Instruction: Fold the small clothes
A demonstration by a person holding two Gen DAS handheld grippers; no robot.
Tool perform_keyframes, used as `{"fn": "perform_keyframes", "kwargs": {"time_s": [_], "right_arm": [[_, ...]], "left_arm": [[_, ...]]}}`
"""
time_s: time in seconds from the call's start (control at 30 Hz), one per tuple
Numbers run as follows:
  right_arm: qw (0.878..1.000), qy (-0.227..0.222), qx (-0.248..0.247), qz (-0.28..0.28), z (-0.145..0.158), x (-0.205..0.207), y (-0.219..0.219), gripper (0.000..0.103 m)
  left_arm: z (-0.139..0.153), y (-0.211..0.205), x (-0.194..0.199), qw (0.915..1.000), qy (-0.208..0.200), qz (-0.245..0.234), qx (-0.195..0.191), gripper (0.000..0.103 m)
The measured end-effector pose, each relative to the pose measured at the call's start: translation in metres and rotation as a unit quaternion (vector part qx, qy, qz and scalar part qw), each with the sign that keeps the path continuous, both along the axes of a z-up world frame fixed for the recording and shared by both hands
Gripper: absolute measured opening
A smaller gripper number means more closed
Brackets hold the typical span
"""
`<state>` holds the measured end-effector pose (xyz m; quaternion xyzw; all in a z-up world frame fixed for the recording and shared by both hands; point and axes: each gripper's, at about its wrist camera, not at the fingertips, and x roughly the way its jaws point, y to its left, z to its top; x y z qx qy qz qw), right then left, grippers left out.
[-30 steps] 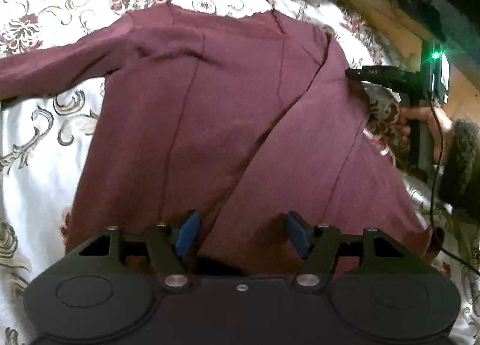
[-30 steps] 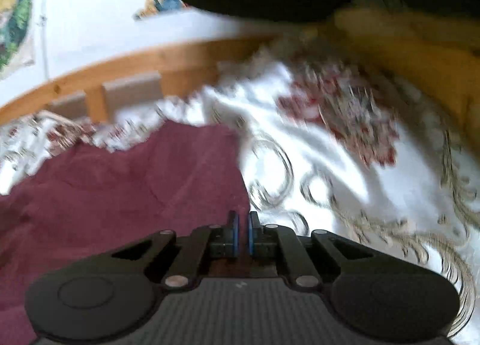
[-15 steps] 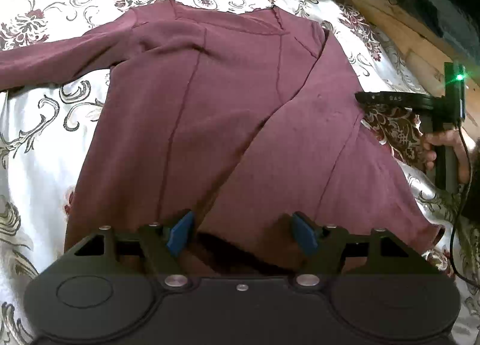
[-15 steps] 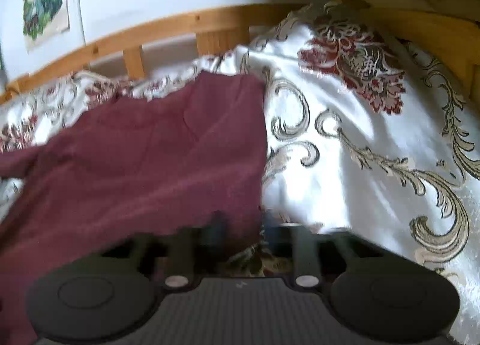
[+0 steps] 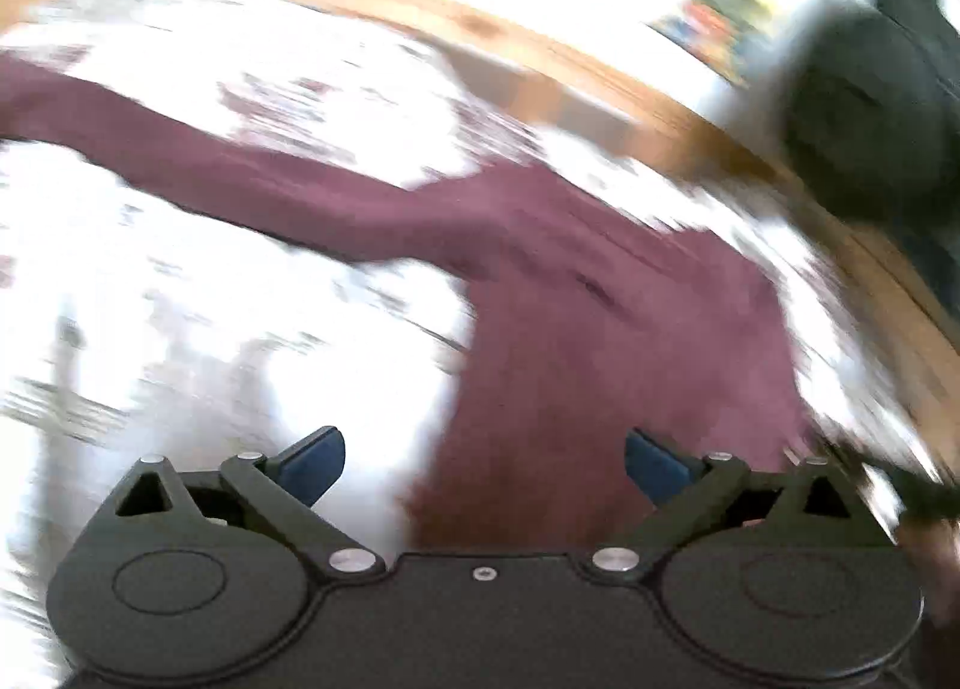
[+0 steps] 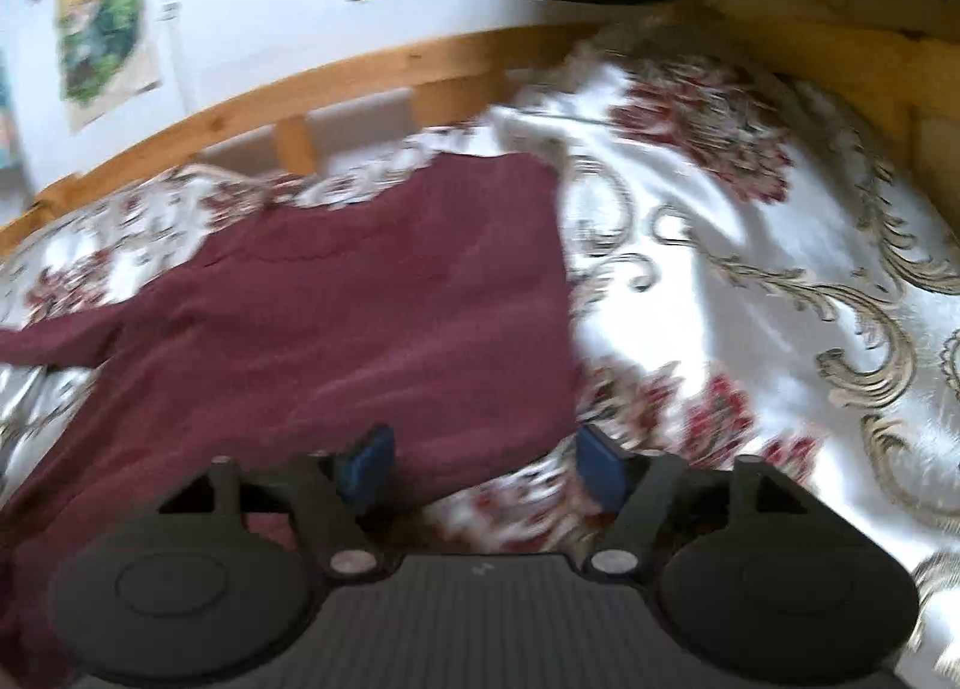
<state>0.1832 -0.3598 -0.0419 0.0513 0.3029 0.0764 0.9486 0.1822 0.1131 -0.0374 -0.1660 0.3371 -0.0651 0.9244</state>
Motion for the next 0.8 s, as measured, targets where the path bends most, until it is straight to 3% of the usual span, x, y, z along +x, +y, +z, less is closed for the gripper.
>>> {"fn": "perform_keyframes", "kwargs": {"time_s": [0.07,0.13,0.2,0.27,0.33,0.37,0.4,0.5,0.57,0.63,0.7,0.77,0.8], "right_arm": [[1.0,-0.001,0.004,0.011,0.002,-0.007,0.009,0.094],[1.0,0.0,0.017,0.021,0.005,-0.016,0.018,0.098],[0.999,0.003,0.029,0.023,0.008,-0.025,0.026,0.1],[0.999,-0.005,0.039,0.023,0.012,-0.039,0.033,0.103],[0.999,-0.015,0.045,0.007,0.014,-0.052,0.038,0.103],[0.998,-0.013,0.055,0.003,0.014,-0.055,0.041,0.103],[0.998,-0.006,0.065,0.006,0.013,-0.056,0.043,0.103],[0.997,0.001,0.073,0.029,0.01,-0.057,0.053,0.103],[0.997,-0.001,0.064,0.038,0.006,-0.057,0.059,0.103],[0.997,0.011,0.067,0.042,0.0,-0.055,0.061,0.103],[0.997,0.02,0.07,0.036,-0.005,-0.054,0.06,0.103],[0.997,0.023,0.073,0.031,-0.008,-0.054,0.058,0.103],[0.996,0.026,0.075,0.029,-0.01,-0.054,0.057,0.103]], "left_arm": [[0.009,0.028,0.005,0.9971,-0.003,0.075,0.006,0.1],[0.022,0.054,0.007,0.989,-0.023,0.141,0.04,0.1],[0.036,0.07,0.01,0.9792,-0.049,0.164,0.11,0.102],[0.047,0.08,0.015,0.9636,-0.067,0.159,0.204,0.102],[0.053,0.087,0.027,0.9438,-0.049,0.143,0.294,0.102],[0.054,0.093,0.034,0.9368,-0.033,0.143,0.318,0.102],[0.056,0.099,0.037,0.9364,-0.021,0.148,0.317,0.102],[0.063,0.132,0.041,0.9573,-0.016,0.177,0.228,0.102],[0.068,0.139,0.04,0.9538,-0.039,0.213,0.209,0.102],[0.069,0.131,0.043,0.9486,-0.044,0.194,0.246,0.102],[0.065,0.121,0.053,0.9445,-0.017,0.143,0.295,0.1],[0.058,0.108,0.061,0.9333,0.005,0.076,0.351,0.095],[0.053,0.101,0.067,0.9226,0.018,0.047,0.383,0.094]]}}
